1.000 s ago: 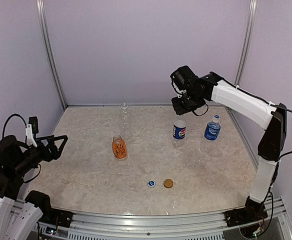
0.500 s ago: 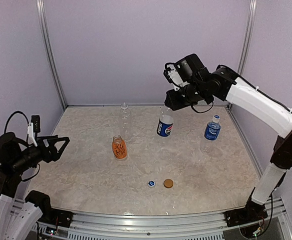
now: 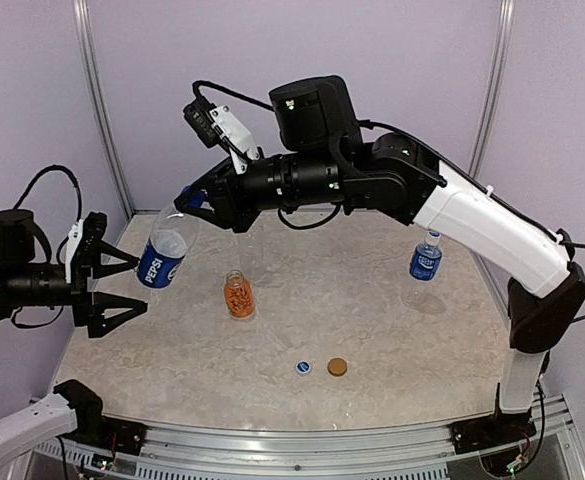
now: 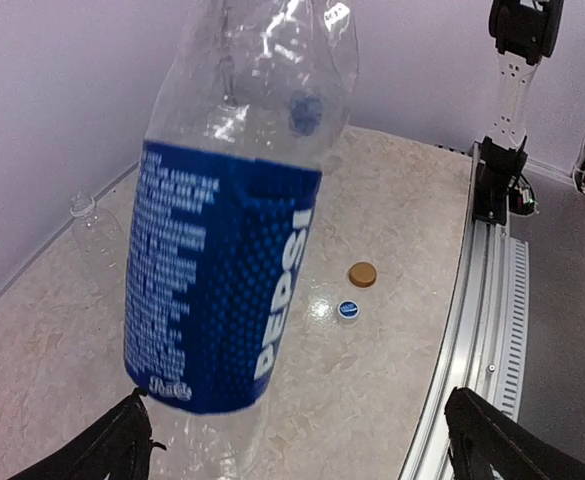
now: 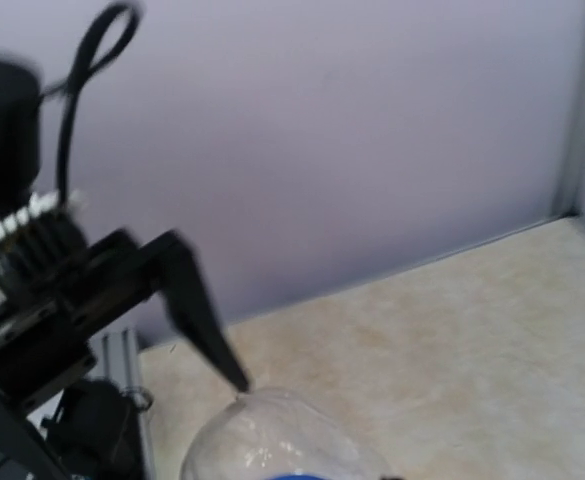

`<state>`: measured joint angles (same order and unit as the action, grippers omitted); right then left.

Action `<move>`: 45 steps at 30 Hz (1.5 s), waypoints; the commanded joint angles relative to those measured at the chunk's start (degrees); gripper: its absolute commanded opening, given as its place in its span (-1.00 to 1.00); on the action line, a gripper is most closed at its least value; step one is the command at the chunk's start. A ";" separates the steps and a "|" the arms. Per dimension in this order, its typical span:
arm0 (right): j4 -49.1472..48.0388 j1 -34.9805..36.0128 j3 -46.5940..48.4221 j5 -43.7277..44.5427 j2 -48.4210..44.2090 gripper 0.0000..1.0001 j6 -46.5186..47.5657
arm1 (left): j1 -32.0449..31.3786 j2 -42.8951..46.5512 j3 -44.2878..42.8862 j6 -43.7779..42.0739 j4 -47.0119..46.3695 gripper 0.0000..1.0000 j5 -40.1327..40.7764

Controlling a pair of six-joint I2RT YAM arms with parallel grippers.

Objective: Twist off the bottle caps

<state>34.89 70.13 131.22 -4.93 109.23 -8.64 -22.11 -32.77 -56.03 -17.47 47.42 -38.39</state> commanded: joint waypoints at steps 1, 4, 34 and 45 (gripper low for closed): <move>-5.72 0.97 0.10 -7.45 2.17 -1.00 1.43 | -1.43 -3.24 -0.66 -2.67 3.35 0.97 2.06; -8.47 0.98 -1.73 -10.10 1.87 -1.00 1.17 | -2.44 -4.36 -0.53 -1.22 0.51 0.95 3.01; -18.24 -5.91 -20.80 -2.75 -7.50 0.77 -13.79 | -11.84 -6.17 11.27 -36.07 -38.12 -0.28 52.03; -19.92 -7.37 -15.93 -7.17 -1.73 0.35 -17.08 | -13.63 -5.82 19.84 -54.75 -56.55 -0.27 56.16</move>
<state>17.10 63.26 111.92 -8.38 104.53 -23.31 -34.89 -39.46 -37.74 -66.17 -2.39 14.76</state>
